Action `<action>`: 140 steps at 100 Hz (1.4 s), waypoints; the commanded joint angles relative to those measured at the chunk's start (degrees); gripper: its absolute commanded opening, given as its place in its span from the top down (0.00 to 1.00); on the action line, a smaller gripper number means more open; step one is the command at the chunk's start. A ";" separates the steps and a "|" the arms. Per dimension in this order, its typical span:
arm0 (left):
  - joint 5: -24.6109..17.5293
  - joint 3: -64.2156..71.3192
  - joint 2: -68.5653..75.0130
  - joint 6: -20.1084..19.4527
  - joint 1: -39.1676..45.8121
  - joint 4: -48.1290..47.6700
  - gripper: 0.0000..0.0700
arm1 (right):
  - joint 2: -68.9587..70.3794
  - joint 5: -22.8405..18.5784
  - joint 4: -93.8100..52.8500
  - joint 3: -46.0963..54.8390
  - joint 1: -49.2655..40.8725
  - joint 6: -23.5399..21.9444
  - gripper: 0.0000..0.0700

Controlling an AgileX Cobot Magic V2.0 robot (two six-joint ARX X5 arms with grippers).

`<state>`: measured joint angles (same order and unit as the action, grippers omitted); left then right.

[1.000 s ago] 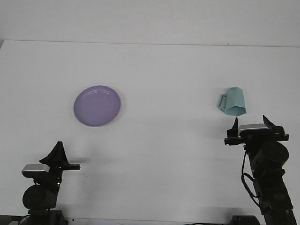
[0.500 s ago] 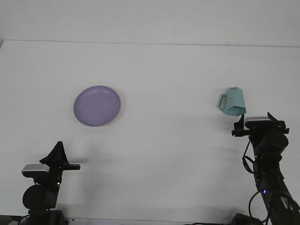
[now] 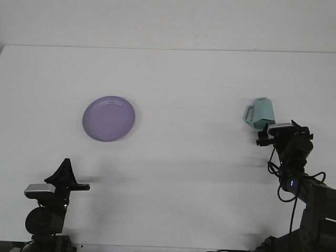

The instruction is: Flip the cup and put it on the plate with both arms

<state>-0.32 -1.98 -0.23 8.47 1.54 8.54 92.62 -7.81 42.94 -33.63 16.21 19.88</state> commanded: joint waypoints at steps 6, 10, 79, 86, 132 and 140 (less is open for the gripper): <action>-0.07 1.16 0.04 -0.31 0.04 0.55 0.98 | 5.44 -0.35 1.60 -4.00 0.35 1.55 0.15; -0.07 1.16 0.04 -0.46 0.04 0.55 0.98 | 6.91 -0.44 1.62 -5.25 0.48 1.64 0.15; -0.07 1.16 0.04 -0.48 0.04 0.11 0.98 | 18.14 -7.74 1.60 -16.39 1.01 3.69 0.88; -0.07 1.18 0.04 -0.48 0.04 0.11 0.98 | 18.08 -8.98 1.60 -16.59 1.01 2.34 0.99; -0.07 1.07 0.04 -0.42 0.04 0.79 0.98 | -1.18 -8.57 -20.94 -16.63 -2.03 -14.16 0.99; -0.07 1.05 0.04 -0.42 0.04 1.05 0.98 | -7.48 -8.48 -31.32 -16.74 -3.43 -18.53 0.99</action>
<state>-0.32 -1.98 -0.23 8.32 1.54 8.62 88.88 -16.32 19.44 -49.25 13.58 8.43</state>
